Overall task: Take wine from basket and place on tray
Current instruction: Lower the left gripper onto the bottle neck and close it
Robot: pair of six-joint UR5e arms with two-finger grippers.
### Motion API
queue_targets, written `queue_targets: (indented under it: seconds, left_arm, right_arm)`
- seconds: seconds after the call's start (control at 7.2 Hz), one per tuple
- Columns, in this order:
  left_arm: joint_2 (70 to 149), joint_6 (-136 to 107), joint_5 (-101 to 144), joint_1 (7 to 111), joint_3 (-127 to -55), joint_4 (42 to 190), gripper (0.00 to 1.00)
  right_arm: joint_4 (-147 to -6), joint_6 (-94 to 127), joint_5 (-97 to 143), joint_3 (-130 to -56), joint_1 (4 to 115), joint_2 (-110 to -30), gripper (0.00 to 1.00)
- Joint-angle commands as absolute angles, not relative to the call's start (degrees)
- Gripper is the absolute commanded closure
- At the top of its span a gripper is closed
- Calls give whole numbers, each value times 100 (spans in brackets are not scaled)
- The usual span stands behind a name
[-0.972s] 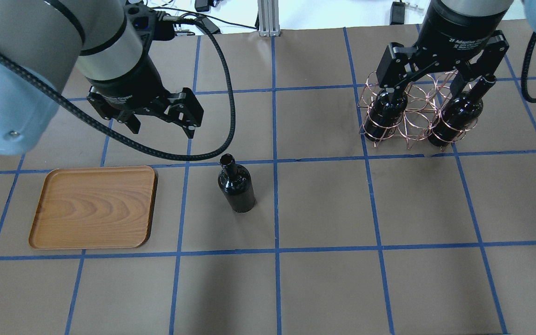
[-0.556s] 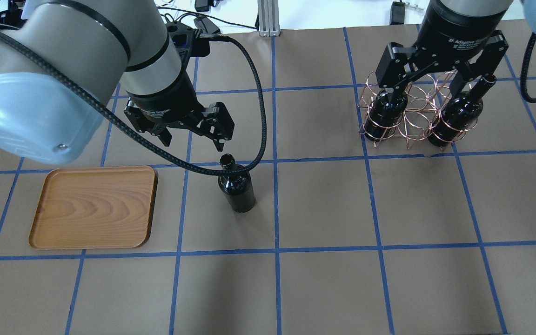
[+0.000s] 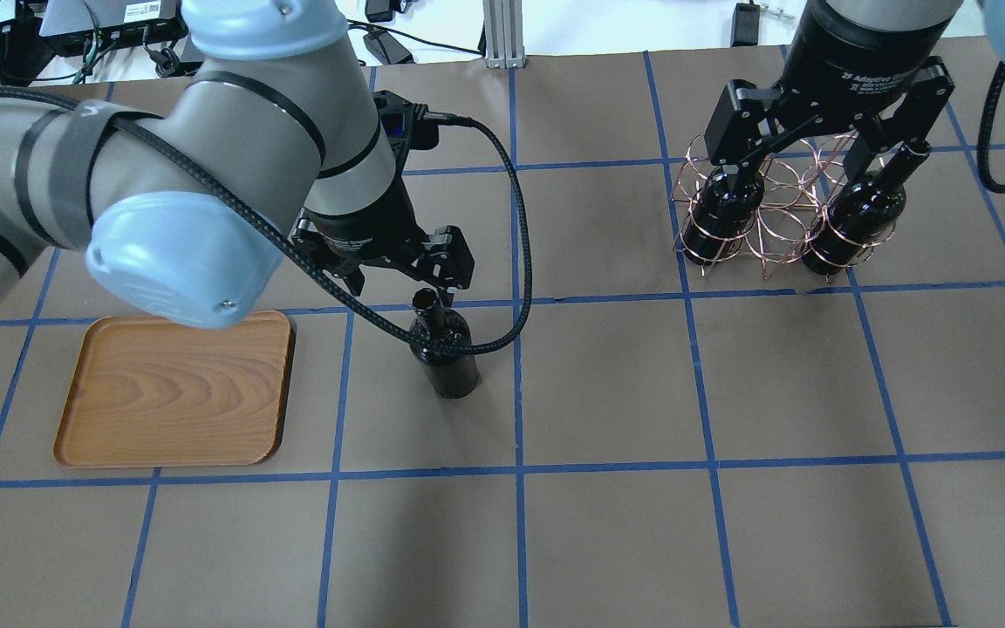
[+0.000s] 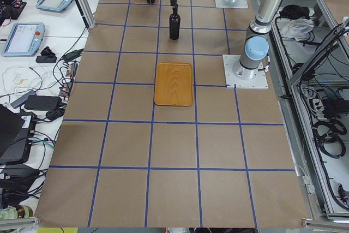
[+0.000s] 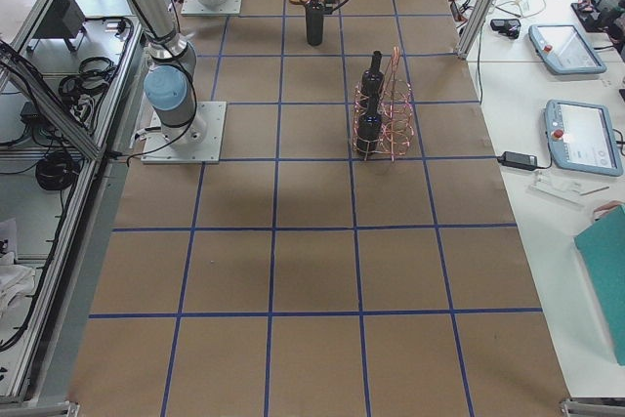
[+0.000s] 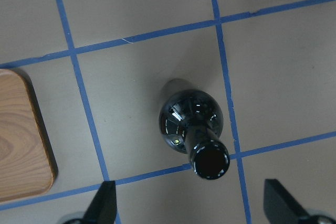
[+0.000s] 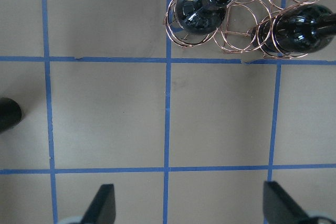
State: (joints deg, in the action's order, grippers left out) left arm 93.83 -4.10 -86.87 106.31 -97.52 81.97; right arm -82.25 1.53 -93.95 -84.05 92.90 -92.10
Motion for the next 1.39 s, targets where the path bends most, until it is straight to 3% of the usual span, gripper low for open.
queue_targets:
  seconds: [0.0, 0.14, 0.69, 0.83, 0.97, 1.11, 1.25]
  left_arm:
    - [9553, -396, -8692, 10687, -9791, 8165, 0]
    - [9632, -396, -8684, 10687, -9791, 8165, 11]
    - [9800, -396, -8701, 10688, -9791, 8148, 23]
    - [9817, -387, -8701, 10688, -9791, 8147, 34]
    - [9817, -387, -8684, 10688, -9791, 8156, 55]
    - [9809, -352, -8666, 10688, -9791, 8182, 82]
    - [9809, -352, -8666, 10688, -9791, 8200, 100]
  right_arm:
    - [-8218, 193, -9404, -8437, 9299, -9228, 0]
    - [-8218, 202, -9396, -8446, 9290, -9229, 0]
    - [-8218, 176, -9439, -8464, 9290, -9220, 0]
    - [-8218, 193, -9439, -8464, 9290, -9228, 0]
    - [-8218, 202, -9439, -8473, 9290, -9229, 0]
    - [-8218, 202, -9439, -8481, 9290, -9220, 0]
    - [-8218, 202, -9439, -8481, 9290, -9228, 0]
